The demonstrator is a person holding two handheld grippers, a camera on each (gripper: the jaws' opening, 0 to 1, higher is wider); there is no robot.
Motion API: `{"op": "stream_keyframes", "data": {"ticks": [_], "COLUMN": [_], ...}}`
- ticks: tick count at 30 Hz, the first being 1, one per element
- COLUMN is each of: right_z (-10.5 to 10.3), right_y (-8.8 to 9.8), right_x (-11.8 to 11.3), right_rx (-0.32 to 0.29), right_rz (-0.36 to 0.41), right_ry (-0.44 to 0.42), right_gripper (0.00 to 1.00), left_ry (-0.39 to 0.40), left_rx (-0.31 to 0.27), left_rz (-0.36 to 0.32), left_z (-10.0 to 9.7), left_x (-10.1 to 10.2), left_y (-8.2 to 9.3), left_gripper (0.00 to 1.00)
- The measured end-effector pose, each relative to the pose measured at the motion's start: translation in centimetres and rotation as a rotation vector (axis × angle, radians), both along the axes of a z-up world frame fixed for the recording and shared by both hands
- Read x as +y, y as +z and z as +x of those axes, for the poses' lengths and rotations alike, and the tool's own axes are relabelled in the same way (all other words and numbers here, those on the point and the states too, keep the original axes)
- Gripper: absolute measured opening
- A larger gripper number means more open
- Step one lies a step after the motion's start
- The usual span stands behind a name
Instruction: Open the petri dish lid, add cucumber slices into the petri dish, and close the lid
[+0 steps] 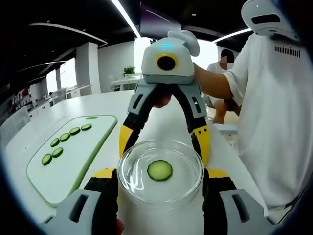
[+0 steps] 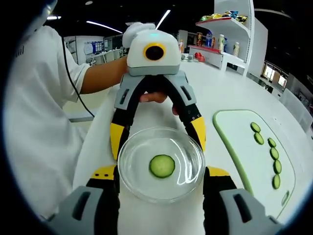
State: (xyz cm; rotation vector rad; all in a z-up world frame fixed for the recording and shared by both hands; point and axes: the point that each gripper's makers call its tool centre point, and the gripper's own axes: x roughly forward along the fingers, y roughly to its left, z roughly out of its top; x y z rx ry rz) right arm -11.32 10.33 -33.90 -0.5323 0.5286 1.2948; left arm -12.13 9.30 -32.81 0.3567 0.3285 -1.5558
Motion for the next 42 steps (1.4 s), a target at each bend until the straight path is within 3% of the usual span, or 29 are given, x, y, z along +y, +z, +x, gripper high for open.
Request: {"op": "stream_keyframes", "data": {"ticks": [11, 19, 24, 37, 42], "right_z": [0.0, -0.3, 0.1, 1.7, 3.7], "right_y": [-0.2, -0.2, 0.8, 3.8, 5.7], "right_x": [0.0, -0.1, -0.6, -2.1, -2.7], "right_rx": [0.016, 0.031, 0.021, -0.005, -0.02], "right_rz": [0.028, 0.036, 0.069, 0.2, 0.344], "right_ry": [-0.018, -0.013, -0.042, -0.167, -0.304], "right_gripper": [0.7, 0.74, 0.74, 0.74, 0.75], "left_ry": [0.029, 0.053, 0.065, 0.131, 0.197], "left_rx": [0.012, 0.01, 0.006, -0.032, -0.095], "left_rz": [-0.001, -0.034, -0.057, -0.117, -0.134], "left_z": [0.3, 0.6, 0.5, 1.2, 2.4], "left_x": [0.6, 1.1, 1.5, 2.9, 3.7], "left_y": [-0.2, 0.7, 1.4, 3.5, 4.2], "left_gripper": [0.72, 0.72, 0.73, 0.72, 0.71]}}
